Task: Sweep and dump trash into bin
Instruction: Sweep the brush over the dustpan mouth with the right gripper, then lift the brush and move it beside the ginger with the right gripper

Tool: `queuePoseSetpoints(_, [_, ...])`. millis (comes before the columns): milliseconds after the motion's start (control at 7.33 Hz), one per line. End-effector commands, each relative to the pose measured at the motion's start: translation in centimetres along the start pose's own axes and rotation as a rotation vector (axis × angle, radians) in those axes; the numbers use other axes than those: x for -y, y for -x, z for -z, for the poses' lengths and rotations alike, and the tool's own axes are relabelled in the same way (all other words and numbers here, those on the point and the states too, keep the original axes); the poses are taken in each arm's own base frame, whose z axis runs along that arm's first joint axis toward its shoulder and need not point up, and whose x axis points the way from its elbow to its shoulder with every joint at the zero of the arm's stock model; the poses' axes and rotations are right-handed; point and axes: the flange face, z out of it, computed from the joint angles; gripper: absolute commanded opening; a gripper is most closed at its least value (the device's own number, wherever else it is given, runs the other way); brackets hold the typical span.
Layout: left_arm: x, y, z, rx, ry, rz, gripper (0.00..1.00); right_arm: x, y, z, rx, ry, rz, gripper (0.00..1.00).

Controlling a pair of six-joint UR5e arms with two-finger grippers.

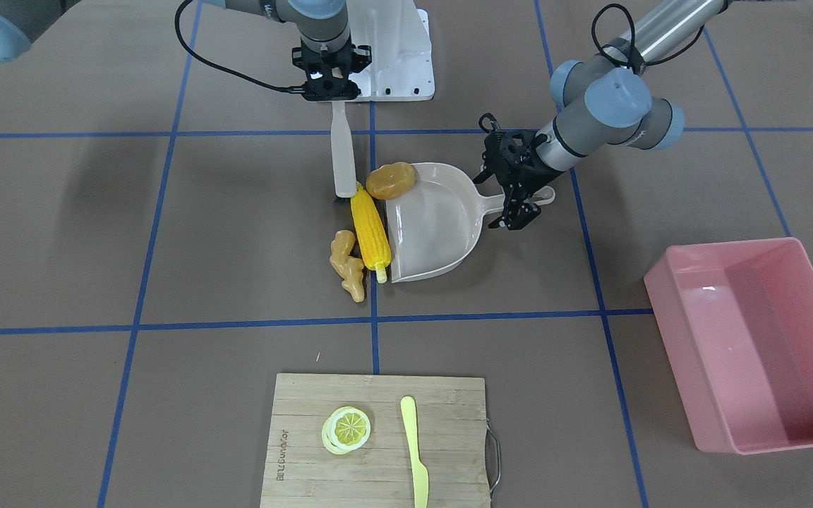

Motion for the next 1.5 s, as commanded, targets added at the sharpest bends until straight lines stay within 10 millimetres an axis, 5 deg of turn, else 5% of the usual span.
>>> queuePoseSetpoints(0, [0.0,0.0,0.0,0.000,0.000,0.000,0.97,1.4,6.0,0.6,0.016,-0.001,-0.015,0.00])
queuePoseSetpoints(273, [0.0,0.0,0.0,0.000,0.000,0.000,0.97,2.5,7.1,4.5,0.070,0.010,-0.034,0.00])
queuePoseSetpoints(546, [0.0,0.0,0.0,0.002,0.000,0.000,0.97,4.3,4.8,7.3,0.064,0.010,-0.088,0.00])
queuePoseSetpoints(1092, [0.1,0.0,0.0,0.001,-0.002,-0.001,0.97,11.8,-7.6,11.3,0.028,-0.114,-0.122,0.00])
queuePoseSetpoints(1365, [0.0,0.0,0.0,0.002,0.001,0.002,0.97,14.2,-10.9,9.5,-0.047,-0.147,-0.067,0.00])
